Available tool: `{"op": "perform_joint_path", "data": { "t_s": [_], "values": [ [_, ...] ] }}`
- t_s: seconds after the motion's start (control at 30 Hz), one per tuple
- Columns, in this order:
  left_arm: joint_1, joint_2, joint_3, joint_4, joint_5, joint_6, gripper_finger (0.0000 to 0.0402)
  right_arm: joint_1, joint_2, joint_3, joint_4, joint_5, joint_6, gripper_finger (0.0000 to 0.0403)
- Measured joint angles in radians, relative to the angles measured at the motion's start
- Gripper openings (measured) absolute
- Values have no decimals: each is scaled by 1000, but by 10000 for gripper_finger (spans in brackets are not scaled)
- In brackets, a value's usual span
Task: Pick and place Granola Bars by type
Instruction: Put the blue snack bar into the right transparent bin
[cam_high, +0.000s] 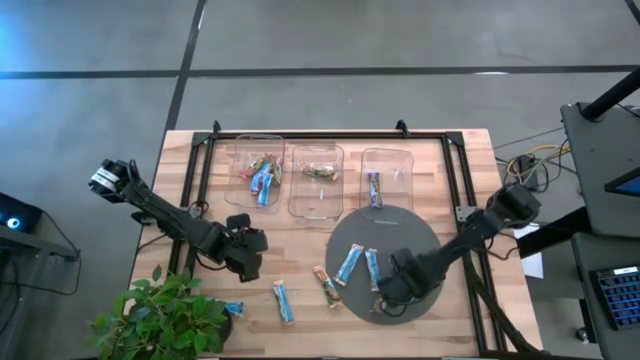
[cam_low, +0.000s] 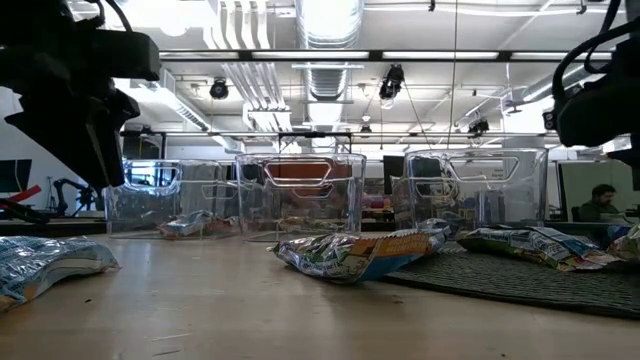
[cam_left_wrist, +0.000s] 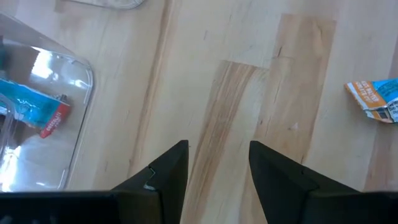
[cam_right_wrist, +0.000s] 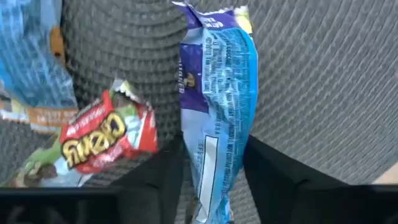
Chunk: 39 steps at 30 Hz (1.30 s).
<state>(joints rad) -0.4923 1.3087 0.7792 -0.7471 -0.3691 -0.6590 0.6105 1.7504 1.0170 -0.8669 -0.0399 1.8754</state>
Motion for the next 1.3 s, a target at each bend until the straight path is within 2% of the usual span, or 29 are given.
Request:
{"op": "perform_joint_path", "data": {
  "t_s": [0.23,0.37,0.53,0.67,0.73,0.8,0.87,0.93,1.03,1.13,1.3],
  "values": [
    [0,0,0,2,-33,-6,153,-25,-14,-19,21,-1,-61,57],
    [0,0,0,7,-47,-7,153,-23,-45,-12,6,59,-24,31],
    [0,0,0,14,-50,-20,153,-17,-182,22,-16,245,60,27],
    [0,0,0,18,-50,-41,153,-20,-328,83,-99,500,102,26],
    [0,0,0,25,-50,-52,153,-44,-390,107,-162,608,103,27],
    [0,0,0,26,-50,-62,153,-95,-445,119,-230,653,82,30],
    [0,0,0,26,-49,-91,153,-179,-493,119,-288,665,21,32],
    [7,0,0,19,-41,-181,153,-282,-536,101,-293,656,-77,33],
    [51,0,-4,-5,41,-378,153,-467,-573,58,-247,563,-249,36],
    [86,0,-19,-6,143,-490,153,-624,-572,19,-194,443,-432,47],
    [76,0,-19,-2,172,-588,153,-746,-554,-22,-111,352,-624,99]
  ]
}}
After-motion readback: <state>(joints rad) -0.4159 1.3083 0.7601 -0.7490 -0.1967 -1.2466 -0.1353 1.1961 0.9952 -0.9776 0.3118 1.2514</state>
